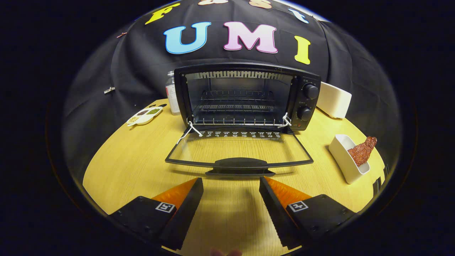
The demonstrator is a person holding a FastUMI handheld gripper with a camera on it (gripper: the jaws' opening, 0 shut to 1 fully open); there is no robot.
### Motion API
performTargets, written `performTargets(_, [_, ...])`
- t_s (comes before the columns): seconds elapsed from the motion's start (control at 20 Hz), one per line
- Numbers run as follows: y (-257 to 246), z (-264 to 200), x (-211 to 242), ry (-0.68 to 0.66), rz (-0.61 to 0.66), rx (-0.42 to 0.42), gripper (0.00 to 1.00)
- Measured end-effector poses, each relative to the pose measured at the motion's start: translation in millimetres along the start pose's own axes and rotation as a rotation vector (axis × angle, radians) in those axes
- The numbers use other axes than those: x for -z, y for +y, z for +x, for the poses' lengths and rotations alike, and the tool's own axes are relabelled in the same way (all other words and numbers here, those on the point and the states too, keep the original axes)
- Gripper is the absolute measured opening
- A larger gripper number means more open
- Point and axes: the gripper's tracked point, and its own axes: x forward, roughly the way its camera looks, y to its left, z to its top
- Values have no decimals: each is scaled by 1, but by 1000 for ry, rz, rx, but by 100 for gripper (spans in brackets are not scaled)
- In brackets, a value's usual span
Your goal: Open the toaster oven, put the food inside, and close the toaster oven door.
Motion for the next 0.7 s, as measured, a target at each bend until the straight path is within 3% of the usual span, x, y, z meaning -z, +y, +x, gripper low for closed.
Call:
performTargets(0.2, [-27, -20, -28, -51, -8, 75, 98])
performTargets(0.4, [-53, -42, -54, -53, 34, 75, 97])
performTargets(0.6, [-113, -69, -79, -29, 19, 102, 97])
performTargets(0.7, [-140, -78, -90, -16, 40, 66, 97])
